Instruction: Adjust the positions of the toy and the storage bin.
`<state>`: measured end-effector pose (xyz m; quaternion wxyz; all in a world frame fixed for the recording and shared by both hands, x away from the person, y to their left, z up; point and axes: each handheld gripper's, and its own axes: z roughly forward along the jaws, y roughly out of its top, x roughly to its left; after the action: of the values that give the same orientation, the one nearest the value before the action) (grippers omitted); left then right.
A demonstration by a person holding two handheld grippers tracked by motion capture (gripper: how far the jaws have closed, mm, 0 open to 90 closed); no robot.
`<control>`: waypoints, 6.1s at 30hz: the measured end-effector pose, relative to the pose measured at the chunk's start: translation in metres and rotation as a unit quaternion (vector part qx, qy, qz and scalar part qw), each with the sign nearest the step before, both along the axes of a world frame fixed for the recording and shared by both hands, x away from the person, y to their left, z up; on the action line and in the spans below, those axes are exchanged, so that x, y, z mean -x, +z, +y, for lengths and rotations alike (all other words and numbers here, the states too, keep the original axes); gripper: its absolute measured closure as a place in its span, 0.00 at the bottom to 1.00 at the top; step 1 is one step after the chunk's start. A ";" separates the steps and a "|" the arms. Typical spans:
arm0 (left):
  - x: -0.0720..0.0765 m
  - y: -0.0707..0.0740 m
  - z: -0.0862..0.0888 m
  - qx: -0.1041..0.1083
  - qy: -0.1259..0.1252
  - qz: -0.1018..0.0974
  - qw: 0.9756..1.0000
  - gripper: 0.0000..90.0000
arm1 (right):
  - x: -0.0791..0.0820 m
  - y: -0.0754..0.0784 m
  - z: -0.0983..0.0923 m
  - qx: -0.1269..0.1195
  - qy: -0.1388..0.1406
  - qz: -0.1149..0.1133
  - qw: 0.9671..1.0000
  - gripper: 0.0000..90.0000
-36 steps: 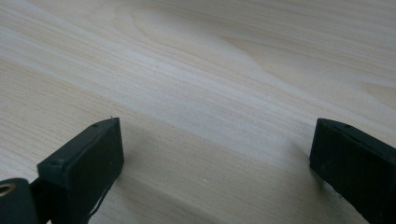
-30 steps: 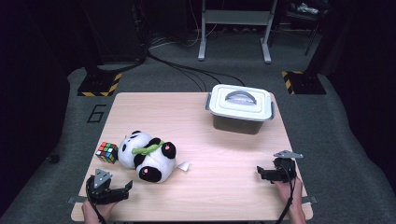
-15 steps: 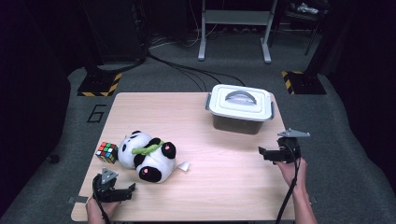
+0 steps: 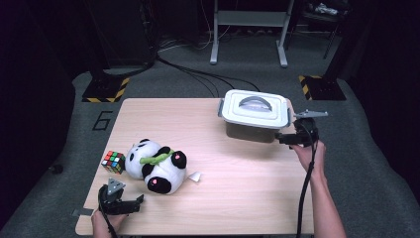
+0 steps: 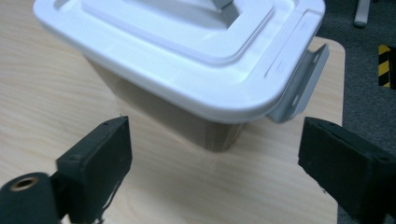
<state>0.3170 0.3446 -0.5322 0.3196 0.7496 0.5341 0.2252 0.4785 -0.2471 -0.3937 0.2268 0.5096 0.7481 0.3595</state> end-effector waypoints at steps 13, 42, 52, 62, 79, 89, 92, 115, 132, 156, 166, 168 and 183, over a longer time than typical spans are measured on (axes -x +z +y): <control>0.000 0.000 0.000 0.002 0.000 0.000 1.000 0.00 | -0.055 0.012 0.005 0.003 -0.019 0.020 1.000 0.43; 0.000 0.000 -0.001 0.002 0.000 0.000 1.000 0.00 | -0.058 0.006 -0.001 -0.031 -0.078 0.068 0.994 0.67; 0.000 0.000 -0.001 0.002 0.000 0.000 1.000 0.00 | -0.047 0.007 0.011 -0.040 -0.074 0.071 0.994 0.66; 0.000 0.000 0.000 -0.002 -0.003 0.000 1.000 0.00 | -0.042 0.010 0.007 -0.045 -0.066 0.045 0.996 0.61; 0.000 0.000 0.000 -0.001 -0.003 -0.001 1.000 0.00 | -0.068 -0.017 -0.018 -0.051 -0.133 0.035 0.989 0.73; 0.000 0.000 0.000 -0.002 -0.002 0.001 1.000 0.00 | -0.075 -0.023 -0.015 -0.052 -0.135 0.043 0.988 0.87; 0.000 0.000 0.000 -0.001 -0.002 0.001 1.000 0.00 | -0.073 -0.022 -0.015 -0.057 -0.143 0.047 0.987 0.88; 0.000 0.000 0.000 -0.001 -0.002 0.000 1.000 0.00 | -0.051 -0.012 -0.010 -0.072 -0.152 0.089 0.982 0.89; 0.000 0.000 0.000 0.000 -0.003 0.000 1.000 0.00 | -0.037 0.001 -0.020 -0.049 -0.126 0.056 0.989 0.45; 0.000 0.000 0.000 -0.001 -0.003 0.001 1.000 0.00 | -0.081 0.015 0.053 0.011 0.042 0.038 0.998 0.34; 0.000 0.000 0.000 0.000 -0.003 0.000 1.000 0.00 | -0.093 0.011 0.056 -0.003 0.053 0.039 0.998 0.57; 0.000 0.000 0.000 -0.001 -0.003 -0.001 1.000 0.00 | -0.093 0.011 0.057 -0.002 0.062 0.041 0.997 0.64; 0.000 0.000 0.000 -0.001 -0.003 -0.001 1.000 0.00 | -0.079 0.012 0.060 0.007 0.067 0.055 0.996 0.69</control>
<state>0.3171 0.3444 -0.5322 0.3199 0.7516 0.5311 0.2253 0.5573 -0.1871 -0.3821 0.1644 0.4753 0.7946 0.3402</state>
